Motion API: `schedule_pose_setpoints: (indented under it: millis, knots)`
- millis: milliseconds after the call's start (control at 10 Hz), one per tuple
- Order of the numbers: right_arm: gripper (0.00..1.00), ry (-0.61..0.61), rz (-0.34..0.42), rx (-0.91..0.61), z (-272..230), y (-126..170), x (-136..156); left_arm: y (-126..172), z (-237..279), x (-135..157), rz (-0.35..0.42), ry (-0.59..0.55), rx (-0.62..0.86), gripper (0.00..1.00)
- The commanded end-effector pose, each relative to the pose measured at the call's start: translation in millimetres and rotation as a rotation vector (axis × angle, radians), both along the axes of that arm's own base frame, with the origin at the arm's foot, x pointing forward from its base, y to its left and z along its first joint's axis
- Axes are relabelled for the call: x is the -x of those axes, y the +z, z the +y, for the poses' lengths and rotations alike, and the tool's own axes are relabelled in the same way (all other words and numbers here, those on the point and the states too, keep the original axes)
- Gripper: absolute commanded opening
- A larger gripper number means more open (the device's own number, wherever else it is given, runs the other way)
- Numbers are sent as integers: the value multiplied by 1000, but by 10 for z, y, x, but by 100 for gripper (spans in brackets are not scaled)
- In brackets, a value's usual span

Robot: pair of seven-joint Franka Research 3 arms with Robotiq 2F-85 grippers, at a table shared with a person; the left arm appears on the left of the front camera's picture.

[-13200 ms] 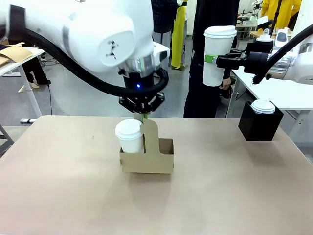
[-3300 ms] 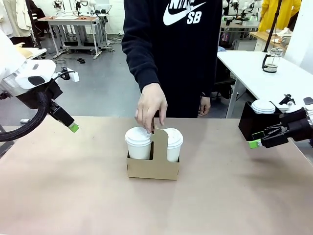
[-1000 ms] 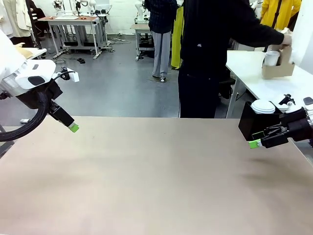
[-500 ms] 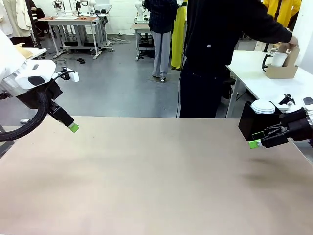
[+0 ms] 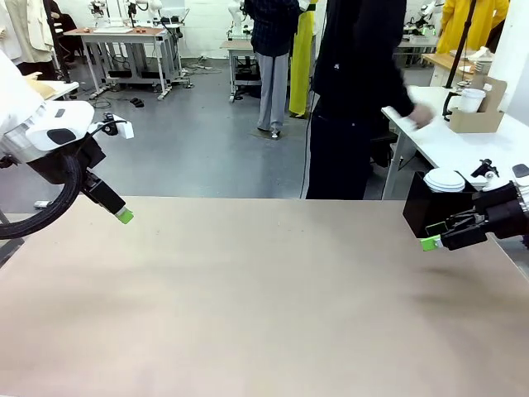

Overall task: Pour a drink into a cup and package it in a carrier.
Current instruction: Insert the held 600 ml Paper Cup into the Cup Carrier.

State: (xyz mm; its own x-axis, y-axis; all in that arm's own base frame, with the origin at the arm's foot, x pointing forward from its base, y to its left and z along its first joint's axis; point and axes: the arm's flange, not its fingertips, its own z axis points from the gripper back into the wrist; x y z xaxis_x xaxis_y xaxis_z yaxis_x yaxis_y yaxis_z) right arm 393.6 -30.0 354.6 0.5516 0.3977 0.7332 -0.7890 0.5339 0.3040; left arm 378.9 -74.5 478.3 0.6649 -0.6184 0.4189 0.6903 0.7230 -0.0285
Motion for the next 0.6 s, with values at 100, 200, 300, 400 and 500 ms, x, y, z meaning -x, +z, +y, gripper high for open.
schedule_pose_setpoints:
  millis: [100,200,300,400,500]
  knots:
    - [100,-3,0,3,-5,-2,-2,3,-1,10,0,10,0,100]
    - [100,-3,0,3,-5,-2,-2,3,-1,10,0,10,0,100]
    - [100,-3,0,3,-5,-2,-2,3,-1,10,0,10,0,100]
    - [100,-3,0,3,-5,-2,-2,3,-1,10,0,10,0,100]
    - [100,-3,0,3,-5,-2,-2,3,-1,10,0,10,0,100]
